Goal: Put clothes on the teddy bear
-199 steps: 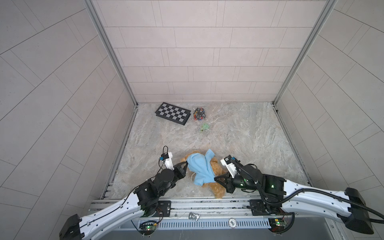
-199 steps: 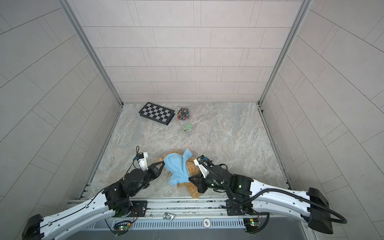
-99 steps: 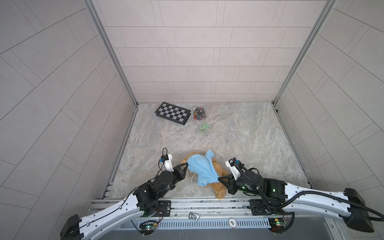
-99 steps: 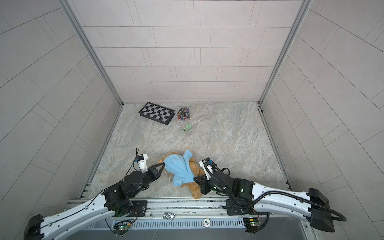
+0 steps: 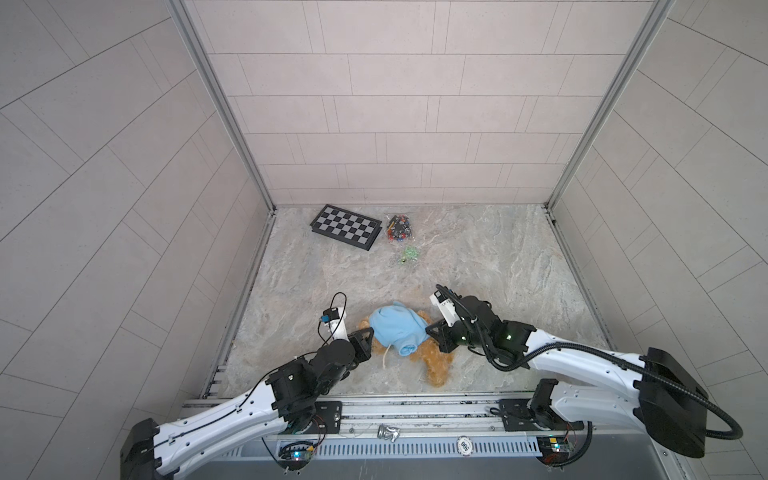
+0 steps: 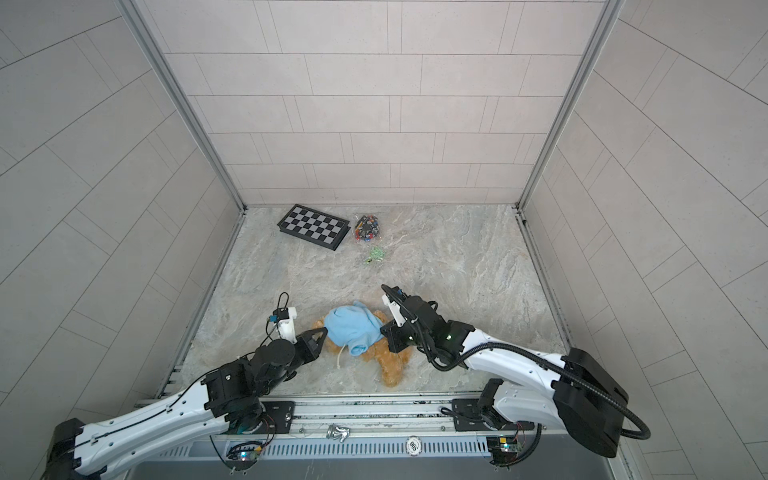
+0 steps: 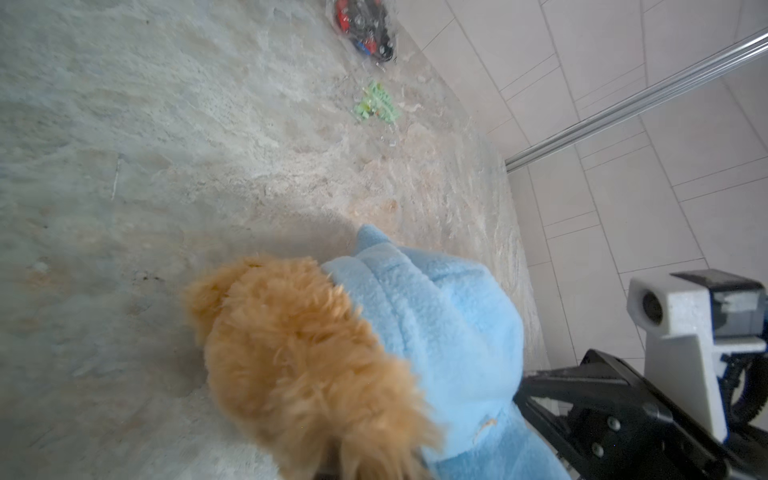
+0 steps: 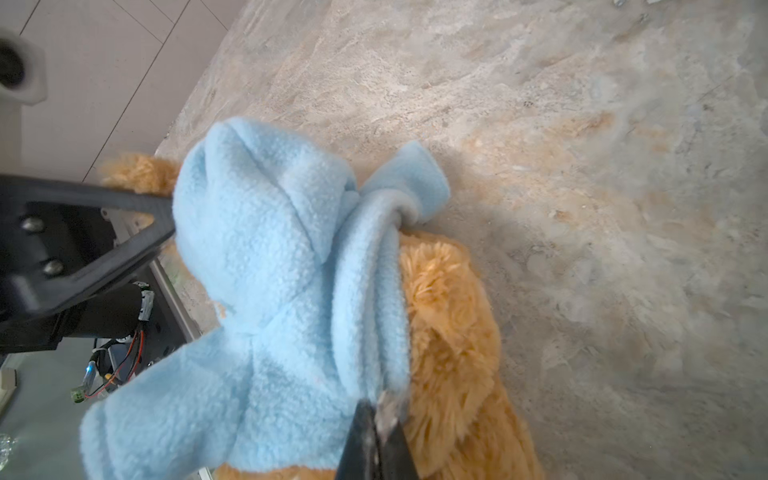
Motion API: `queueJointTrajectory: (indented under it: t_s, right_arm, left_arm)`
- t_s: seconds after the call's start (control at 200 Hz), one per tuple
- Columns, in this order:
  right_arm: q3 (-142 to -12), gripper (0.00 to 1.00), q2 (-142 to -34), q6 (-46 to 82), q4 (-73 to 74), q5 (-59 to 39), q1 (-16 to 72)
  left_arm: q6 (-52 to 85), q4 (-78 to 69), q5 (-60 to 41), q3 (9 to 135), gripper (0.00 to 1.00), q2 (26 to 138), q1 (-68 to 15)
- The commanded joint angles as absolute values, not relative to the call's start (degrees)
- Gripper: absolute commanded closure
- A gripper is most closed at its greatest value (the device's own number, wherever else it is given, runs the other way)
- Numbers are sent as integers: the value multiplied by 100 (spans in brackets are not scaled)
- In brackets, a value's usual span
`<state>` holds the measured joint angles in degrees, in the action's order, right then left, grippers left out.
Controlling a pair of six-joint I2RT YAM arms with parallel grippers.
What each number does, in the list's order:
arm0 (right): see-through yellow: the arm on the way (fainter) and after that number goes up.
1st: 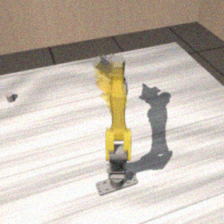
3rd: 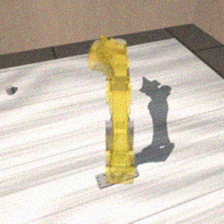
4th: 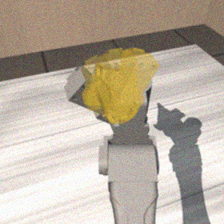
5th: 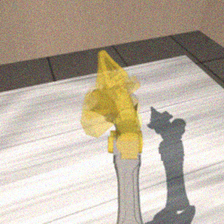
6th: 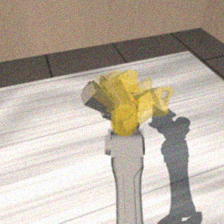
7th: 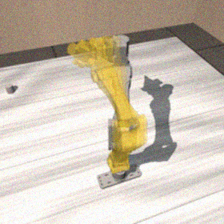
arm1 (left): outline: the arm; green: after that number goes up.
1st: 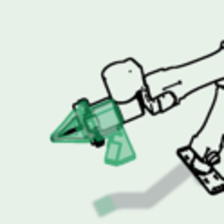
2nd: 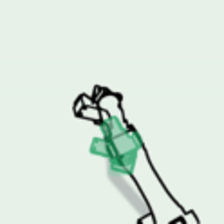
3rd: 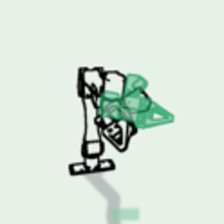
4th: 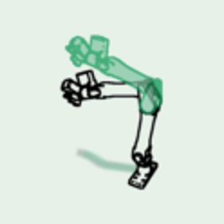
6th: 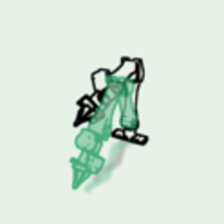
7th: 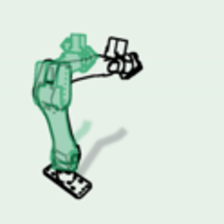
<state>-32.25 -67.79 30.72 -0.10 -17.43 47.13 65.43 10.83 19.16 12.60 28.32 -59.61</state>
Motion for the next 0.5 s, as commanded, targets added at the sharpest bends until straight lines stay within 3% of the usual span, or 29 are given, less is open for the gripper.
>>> queueJointTrajectory:
  t_s: [0.0,0.185,0.4,0.496]
  right_arm:
    - [-3373,99,-7245,2347,-272,-2441,4349]
    - [-4157,100,-8354,1687,-589,-3540,3867]
    - [-5148,100,-9238,587,-1695,-4064,3619]
    - [-5305,100,-9342,327,-1900,-4095,3545]
  left_arm:
    - [5617,1776,1370,1526,65,2865,-5968]
    - [4218,2820,1325,2327,30,3130,-5968]
    - [3203,2952,2000,2935,10,3795,-5783]
    - [2960,2461,1267,2949,6,4251,-5015]
